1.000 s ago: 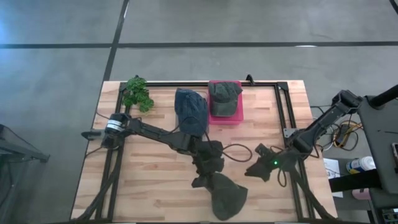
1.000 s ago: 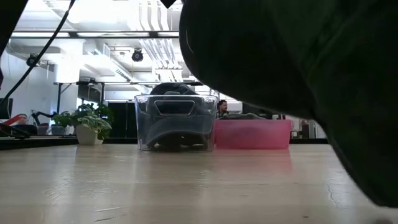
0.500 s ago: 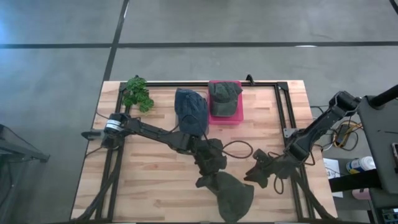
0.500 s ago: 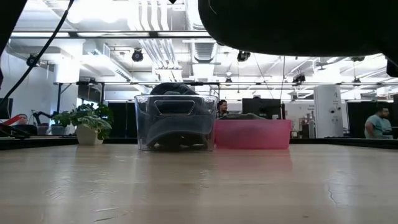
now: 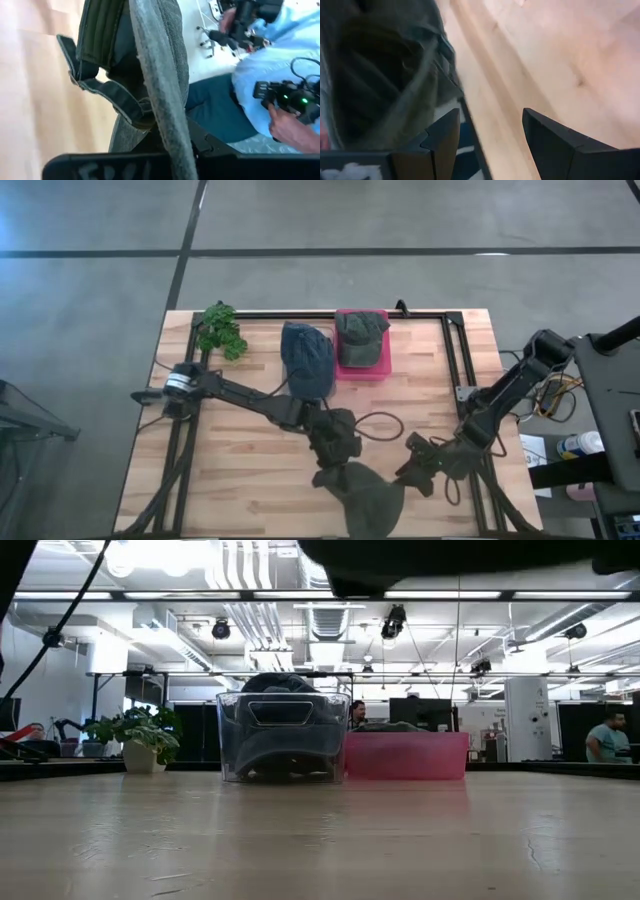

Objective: Pick & Place hat
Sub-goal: Put the green cap into the red bin

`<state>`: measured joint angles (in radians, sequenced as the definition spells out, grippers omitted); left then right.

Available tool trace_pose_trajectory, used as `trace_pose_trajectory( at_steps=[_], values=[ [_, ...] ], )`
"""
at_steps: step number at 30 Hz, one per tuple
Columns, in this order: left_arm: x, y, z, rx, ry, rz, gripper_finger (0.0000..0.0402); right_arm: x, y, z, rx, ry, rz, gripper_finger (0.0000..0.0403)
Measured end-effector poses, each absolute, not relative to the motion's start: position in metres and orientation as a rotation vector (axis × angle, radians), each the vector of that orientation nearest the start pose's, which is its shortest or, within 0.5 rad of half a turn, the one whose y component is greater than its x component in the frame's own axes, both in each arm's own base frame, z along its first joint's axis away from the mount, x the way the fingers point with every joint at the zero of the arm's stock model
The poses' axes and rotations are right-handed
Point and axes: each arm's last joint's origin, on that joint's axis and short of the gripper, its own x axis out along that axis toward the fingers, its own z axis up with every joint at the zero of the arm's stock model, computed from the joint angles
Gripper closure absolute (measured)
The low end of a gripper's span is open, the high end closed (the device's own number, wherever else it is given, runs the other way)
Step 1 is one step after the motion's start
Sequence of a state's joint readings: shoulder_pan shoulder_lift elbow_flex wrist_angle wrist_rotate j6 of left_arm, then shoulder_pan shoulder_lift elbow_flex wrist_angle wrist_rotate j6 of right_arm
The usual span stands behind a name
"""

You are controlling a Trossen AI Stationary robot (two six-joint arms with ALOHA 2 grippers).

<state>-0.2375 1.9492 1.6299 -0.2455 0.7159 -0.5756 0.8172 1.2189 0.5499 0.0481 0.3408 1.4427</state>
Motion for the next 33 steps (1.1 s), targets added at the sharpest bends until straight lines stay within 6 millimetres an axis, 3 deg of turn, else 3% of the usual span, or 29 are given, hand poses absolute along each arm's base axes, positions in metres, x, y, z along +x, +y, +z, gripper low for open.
trace_pose_trajectory(
  at_steps=[9,17,27,33],
  values=[
    [0.422,-0.136,0.290,-0.695,0.815,-0.734,0.0392,0.152,0.188,0.181,1.078,0.736,-0.005,0.0193],
    [0.421,-0.161,0.295,-0.771,0.707,-0.665,0.0392,0.154,0.211,0.169,1.083,0.683,0.079,0.0193],
    [0.417,-0.155,0.314,-0.912,0.359,-0.508,0.0392,0.149,0.230,0.154,1.116,0.700,0.134,0.0193],
    [0.415,-0.141,0.328,-1.024,-0.027,-0.357,0.0392,0.147,0.241,0.154,1.147,0.664,0.220,0.0193]
  ],
)
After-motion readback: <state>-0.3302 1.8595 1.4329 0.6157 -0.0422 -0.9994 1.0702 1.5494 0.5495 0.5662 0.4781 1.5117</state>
